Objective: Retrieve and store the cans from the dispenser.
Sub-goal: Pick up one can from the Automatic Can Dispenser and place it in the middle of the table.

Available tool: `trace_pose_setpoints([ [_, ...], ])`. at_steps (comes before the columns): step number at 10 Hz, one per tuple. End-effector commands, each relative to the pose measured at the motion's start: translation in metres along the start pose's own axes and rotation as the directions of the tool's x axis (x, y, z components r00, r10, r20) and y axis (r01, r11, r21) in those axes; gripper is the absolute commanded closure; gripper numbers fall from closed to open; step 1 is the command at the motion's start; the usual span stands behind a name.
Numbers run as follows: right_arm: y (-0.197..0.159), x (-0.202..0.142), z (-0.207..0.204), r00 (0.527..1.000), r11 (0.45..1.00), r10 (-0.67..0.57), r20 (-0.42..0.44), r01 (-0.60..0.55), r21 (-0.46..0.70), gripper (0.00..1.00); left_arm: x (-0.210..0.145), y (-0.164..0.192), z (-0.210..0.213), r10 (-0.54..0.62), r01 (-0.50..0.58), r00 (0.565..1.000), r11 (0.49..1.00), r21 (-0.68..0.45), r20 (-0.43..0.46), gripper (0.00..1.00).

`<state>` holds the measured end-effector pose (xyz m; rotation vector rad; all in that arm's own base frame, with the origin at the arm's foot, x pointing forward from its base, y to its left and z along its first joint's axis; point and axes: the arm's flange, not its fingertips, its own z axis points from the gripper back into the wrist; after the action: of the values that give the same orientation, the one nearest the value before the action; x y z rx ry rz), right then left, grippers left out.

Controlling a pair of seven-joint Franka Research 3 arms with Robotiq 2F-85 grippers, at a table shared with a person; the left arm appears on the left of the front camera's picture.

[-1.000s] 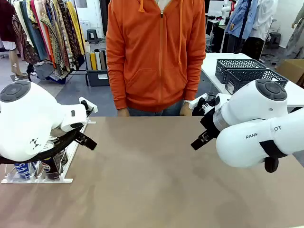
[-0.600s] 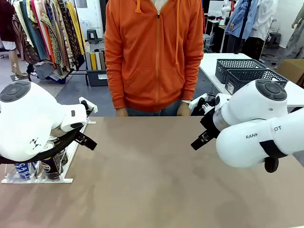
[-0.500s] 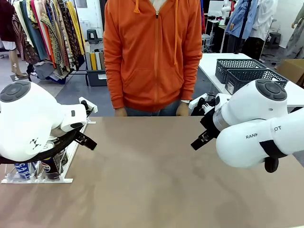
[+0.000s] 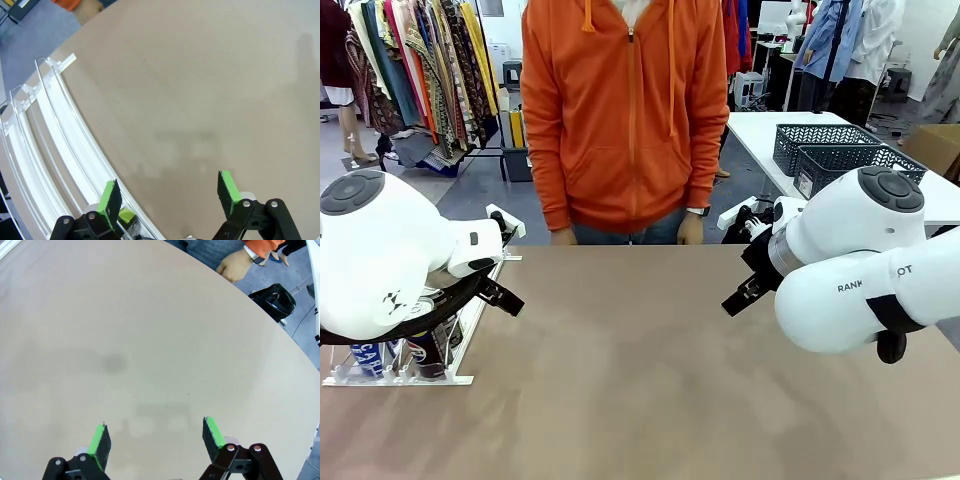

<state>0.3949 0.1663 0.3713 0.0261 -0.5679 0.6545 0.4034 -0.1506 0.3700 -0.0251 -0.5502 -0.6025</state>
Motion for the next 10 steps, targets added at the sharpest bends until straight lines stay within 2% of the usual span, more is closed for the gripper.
trace_pose_setpoints([
  [1, 0.0, 0.0, 0.0, 1.0, 1.0, 0.0, 0.0, 0.0, 0.0, 0.0, 0.0, 0.0, 0.0, -0.001, 0.001, 1.0, 1.0, 0.0, 0.0, 0.0],
  [9, 0.0, 0.0, 0.0, 1.0, 1.0, 0.0, 0.0, 0.0, 0.0, 0.0, 0.0, 0.0, 0.0, 0.0, 0.0, 1.0, 1.0, 0.0, 0.0, 0.0],
  [10, -0.002, 0.002, 0.007, 0.994, 0.99, -0.071, -0.077, 0.08, 0.118, 0.0, 0.003, -0.002, 0.016, 0.033, -0.048, 0.993, 0.991, -0.126, -0.112, 0.0],
])
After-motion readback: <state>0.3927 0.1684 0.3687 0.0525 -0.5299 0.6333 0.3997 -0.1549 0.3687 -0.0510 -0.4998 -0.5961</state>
